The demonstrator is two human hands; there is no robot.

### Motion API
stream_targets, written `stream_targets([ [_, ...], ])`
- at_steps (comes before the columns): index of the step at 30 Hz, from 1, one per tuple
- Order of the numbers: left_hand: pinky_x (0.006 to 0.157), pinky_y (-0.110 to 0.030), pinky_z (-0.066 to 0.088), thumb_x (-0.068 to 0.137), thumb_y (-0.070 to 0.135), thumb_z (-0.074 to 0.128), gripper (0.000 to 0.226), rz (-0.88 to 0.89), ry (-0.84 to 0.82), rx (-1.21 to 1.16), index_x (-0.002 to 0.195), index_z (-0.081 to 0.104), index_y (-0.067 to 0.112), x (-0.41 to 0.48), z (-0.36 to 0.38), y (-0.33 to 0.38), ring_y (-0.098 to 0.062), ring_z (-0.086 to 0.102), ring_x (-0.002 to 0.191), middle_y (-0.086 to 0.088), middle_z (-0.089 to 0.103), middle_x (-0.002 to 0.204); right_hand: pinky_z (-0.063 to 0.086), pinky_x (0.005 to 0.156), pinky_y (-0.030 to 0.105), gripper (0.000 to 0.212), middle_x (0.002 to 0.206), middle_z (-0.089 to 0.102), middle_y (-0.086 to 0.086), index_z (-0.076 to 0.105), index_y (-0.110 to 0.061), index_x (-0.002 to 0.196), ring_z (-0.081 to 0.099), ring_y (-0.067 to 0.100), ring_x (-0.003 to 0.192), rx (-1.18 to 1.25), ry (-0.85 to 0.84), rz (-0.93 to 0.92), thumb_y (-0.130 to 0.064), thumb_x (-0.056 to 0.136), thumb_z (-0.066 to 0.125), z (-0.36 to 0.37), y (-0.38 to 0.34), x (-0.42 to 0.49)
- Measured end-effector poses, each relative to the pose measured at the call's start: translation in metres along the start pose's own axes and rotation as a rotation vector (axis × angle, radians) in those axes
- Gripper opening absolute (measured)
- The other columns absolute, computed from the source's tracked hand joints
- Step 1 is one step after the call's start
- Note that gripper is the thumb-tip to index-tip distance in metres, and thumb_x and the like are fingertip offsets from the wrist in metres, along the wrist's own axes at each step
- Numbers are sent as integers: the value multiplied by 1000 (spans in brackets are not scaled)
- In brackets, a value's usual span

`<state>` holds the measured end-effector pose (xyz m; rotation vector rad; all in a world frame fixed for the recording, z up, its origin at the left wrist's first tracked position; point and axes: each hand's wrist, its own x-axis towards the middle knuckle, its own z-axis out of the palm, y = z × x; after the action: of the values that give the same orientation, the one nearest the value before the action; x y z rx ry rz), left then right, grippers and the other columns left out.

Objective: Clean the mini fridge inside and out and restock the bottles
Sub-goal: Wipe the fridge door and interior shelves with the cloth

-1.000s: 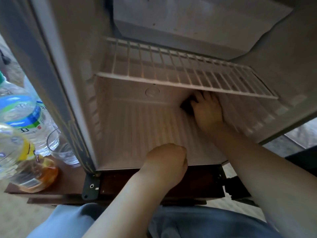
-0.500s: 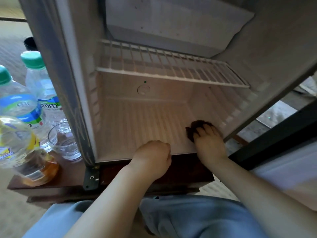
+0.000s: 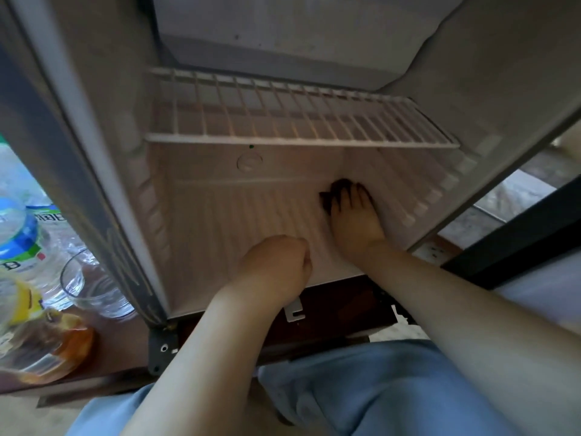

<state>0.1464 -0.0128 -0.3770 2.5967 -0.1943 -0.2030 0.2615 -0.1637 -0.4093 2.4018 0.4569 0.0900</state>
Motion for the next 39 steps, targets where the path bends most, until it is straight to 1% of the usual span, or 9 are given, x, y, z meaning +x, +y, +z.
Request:
stream_targets([
  [4, 85, -33, 49, 99, 29, 40, 29, -5, -28, -32, 115, 60, 14, -9, 2, 1, -19, 57, 96, -4, 62, 106, 17, 116, 48, 65, 148, 35, 25, 38, -1, 144, 35, 40, 137, 32, 41, -7, -18, 88, 10, 29, 4, -53],
  [7, 84, -33, 49, 100, 30, 40, 30, -7, -28, -58, 113, 61, 13, -15, 4, 3, -18, 57, 93, -3, 62, 103, 35, 108, 46, 44, 130, 57, 23, 61, -2, 125, 55, 38, 121, -6, 107, -32, -13, 88, 40, 28, 8, -67],
  [12, 87, -36, 49, 100, 42, 37, 39, -34, -63, -30, 113, 61, 14, -14, 10, 0, -18, 58, 95, -2, 63, 104, -7, 117, 46, 52, 158, 14, 17, 14, -2, 151, 9, 33, 147, -60, 84, -57, -21, 103, 22, 7, 13, -27],
  [23, 88, -36, 49, 98, 35, 43, 32, -46, -46, -2, 111, 61, 12, 17, 10, -2, -22, 59, 101, -6, 64, 109, -6, 116, 47, 53, 156, 23, 17, 24, -8, 151, 20, 34, 144, 16, 156, -13, -23, 100, 28, -3, 26, -5],
  [28, 87, -35, 49, 100, 34, 39, 33, -7, -101, 8, 115, 58, 12, 3, 15, 5, -19, 58, 97, -4, 62, 108, 18, 113, 48, 44, 126, 59, 25, 65, -2, 120, 58, 41, 115, -2, 217, -20, -13, 78, 59, 31, 25, -82],
  [32, 88, -35, 49, 101, 33, 39, 33, -21, -101, 11, 116, 58, 11, -2, 16, -1, -18, 58, 97, -5, 62, 108, 42, 102, 48, 42, 116, 66, 22, 71, -3, 108, 64, 39, 106, 24, 218, 0, -11, 82, 39, 35, 17, -60],
  [34, 89, -36, 48, 101, 33, 39, 33, -25, -108, 17, 117, 58, 12, -1, 15, -3, -18, 58, 99, -4, 62, 110, 42, 102, 47, 50, 121, 64, 20, 69, -4, 114, 60, 37, 112, 64, 216, 2, -14, 84, 30, 20, 11, -27],
  [37, 89, -36, 48, 100, 34, 40, 32, -16, -103, 0, 115, 58, 13, 7, 12, -5, -18, 58, 99, -4, 62, 109, 21, 115, 46, 51, 153, 29, 16, 35, -5, 145, 26, 33, 141, 62, 180, -5, -15, 96, 26, 7, 4, 26],
  [39, 88, -36, 48, 99, 34, 41, 31, -16, -69, -6, 113, 59, 13, 13, 9, -6, -18, 58, 97, -3, 62, 105, 19, 114, 46, 46, 151, 27, 14, 37, -8, 143, 21, 32, 140, 91, 163, 26, -16, 99, 32, -1, 2, 54],
])
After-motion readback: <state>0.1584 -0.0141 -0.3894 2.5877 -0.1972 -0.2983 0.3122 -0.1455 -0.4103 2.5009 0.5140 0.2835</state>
